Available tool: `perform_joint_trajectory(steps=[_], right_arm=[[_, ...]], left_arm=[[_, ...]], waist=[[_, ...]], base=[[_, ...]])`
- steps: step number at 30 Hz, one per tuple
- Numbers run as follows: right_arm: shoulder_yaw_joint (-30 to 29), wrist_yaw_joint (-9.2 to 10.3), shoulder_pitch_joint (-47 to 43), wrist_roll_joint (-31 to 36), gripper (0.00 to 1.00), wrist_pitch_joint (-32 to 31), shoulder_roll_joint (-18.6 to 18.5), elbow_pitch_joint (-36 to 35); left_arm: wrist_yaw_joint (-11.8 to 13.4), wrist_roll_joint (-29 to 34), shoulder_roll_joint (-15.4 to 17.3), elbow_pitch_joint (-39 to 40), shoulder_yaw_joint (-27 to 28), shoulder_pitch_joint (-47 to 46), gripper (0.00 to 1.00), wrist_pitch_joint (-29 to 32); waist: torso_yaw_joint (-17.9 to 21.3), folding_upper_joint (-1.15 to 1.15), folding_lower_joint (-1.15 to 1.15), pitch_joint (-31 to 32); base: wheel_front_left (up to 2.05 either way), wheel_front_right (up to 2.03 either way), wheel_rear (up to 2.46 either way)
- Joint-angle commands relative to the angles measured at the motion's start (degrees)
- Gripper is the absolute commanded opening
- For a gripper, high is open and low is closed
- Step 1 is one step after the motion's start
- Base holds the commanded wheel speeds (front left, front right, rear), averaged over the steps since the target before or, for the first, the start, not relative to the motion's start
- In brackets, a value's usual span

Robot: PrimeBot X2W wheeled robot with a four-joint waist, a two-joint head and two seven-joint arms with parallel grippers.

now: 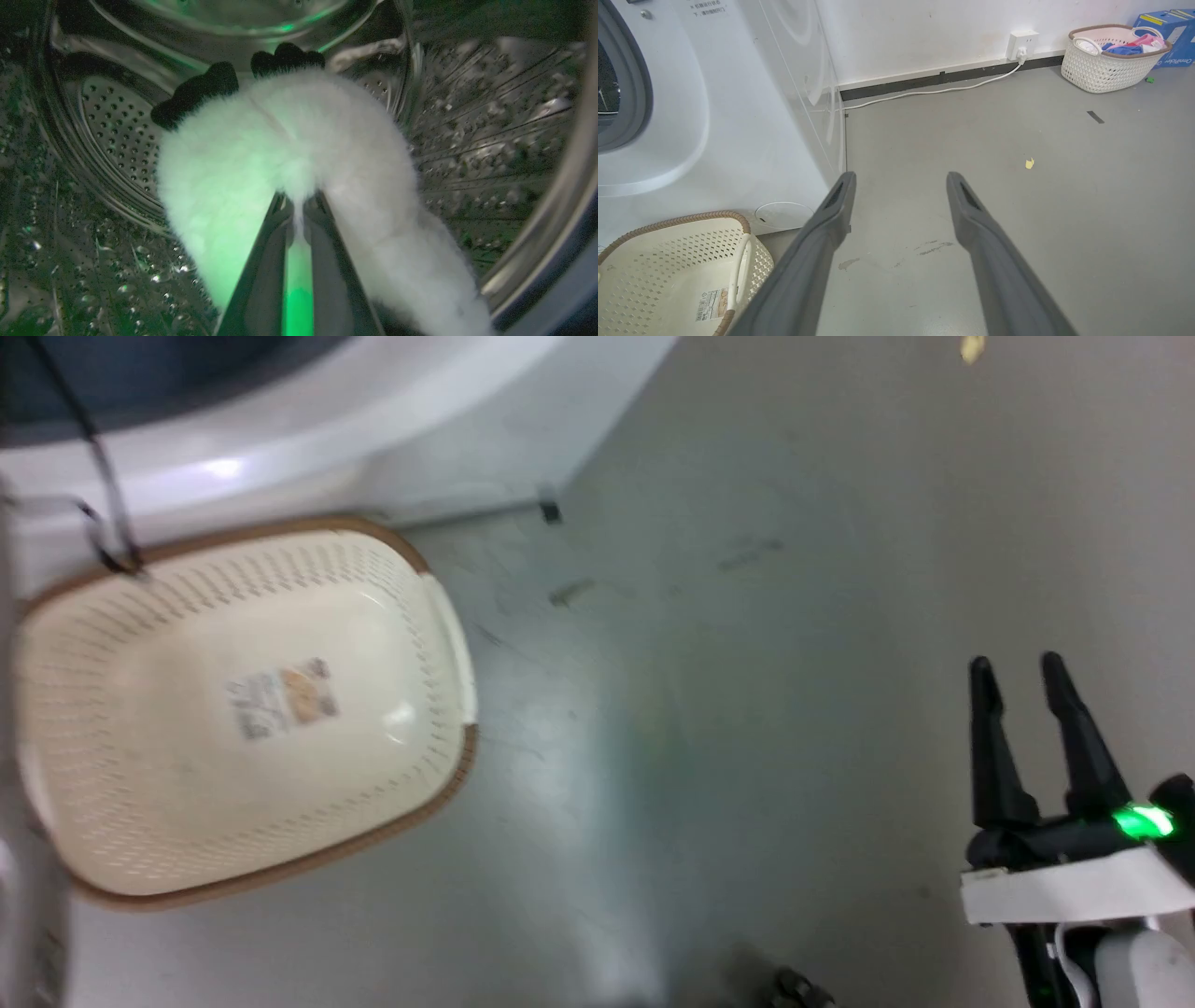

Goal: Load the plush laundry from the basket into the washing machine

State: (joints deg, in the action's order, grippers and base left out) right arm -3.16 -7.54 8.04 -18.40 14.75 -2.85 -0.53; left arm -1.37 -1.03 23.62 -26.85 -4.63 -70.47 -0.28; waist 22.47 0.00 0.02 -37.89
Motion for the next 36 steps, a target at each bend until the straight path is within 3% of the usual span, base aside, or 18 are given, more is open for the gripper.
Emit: perform_joint_trajectory(steps=[1, 5, 9, 20, 21, 22, 30, 36], right_arm=[[0.14, 0.05, 0.93, -0.26, 1.00, 0.25, -0.03, 0.17], [2.29, 0.05, 2.57, -1.70, 1.00, 0.25, -0.03, 0.19], [3.29, 0.05, 3.22, -2.61, 1.00, 0.25, -0.03, 0.24], [3.57, 0.05, 4.63, -2.49, 1.00, 0.25, -0.03, -0.37], [3.27, 0.05, 4.73, -2.34, 1.00, 0.25, -0.03, -0.50], [2.94, 0.05, 4.83, -2.16, 1.00, 0.25, -0.03, -0.63], [-0.31, 0.05, 4.77, 1.16, 1.00, 0.25, -0.03, -2.40], [-2.93, 0.05, 2.33, 5.75, 1.00, 0.25, -0.03, -3.79]], left_arm=[[-0.17, 0.27, 0.11, -0.15, -0.05, -1.01, 0.00, 0.03], [0.23, 2.37, 2.69, -9.03, -0.80, -11.53, 0.00, 3.22], [0.31, 3.12, 3.22, -13.85, -1.50, -15.62, 0.00, 4.52], [1.22, 5.20, 3.58, -25.23, -4.67, -19.35, 0.00, 3.15], [1.31, 5.13, 3.46, -25.83, -4.79, -19.27, 0.21, 2.54], [1.40, 5.07, 3.36, -26.41, -4.93, -19.14, 1.00, 1.89], [2.36, 1.75, 0.26, -30.86, -3.91, -13.80, 1.00, -6.78], [0.01, -0.59, -4.25, -32.60, -4.78, -4.27, 1.00, -13.18]], waist=[[2.87, 0.00, -0.02, -3.64], [4.36, 0.00, -0.02, -6.94], [4.93, 0.00, -0.02, -8.53], [4.43, 0.00, -0.02, -9.82], [4.23, 0.00, -0.02, -9.67], [4.00, 0.00, -0.02, -9.47], [0.01, 0.00, -0.02, -2.98], [-4.99, 0.00, -0.02, 7.16]], base=[[0.00, 0.00, 0.00], [0.00, 0.00, 0.00], [0.00, 0.00, 0.00], [0.00, 0.00, 0.00], [0.00, 0.00, 0.00], [0.00, 0.00, 0.00], [0.00, 0.00, 0.00], [0.00, 0.00, 0.00]])
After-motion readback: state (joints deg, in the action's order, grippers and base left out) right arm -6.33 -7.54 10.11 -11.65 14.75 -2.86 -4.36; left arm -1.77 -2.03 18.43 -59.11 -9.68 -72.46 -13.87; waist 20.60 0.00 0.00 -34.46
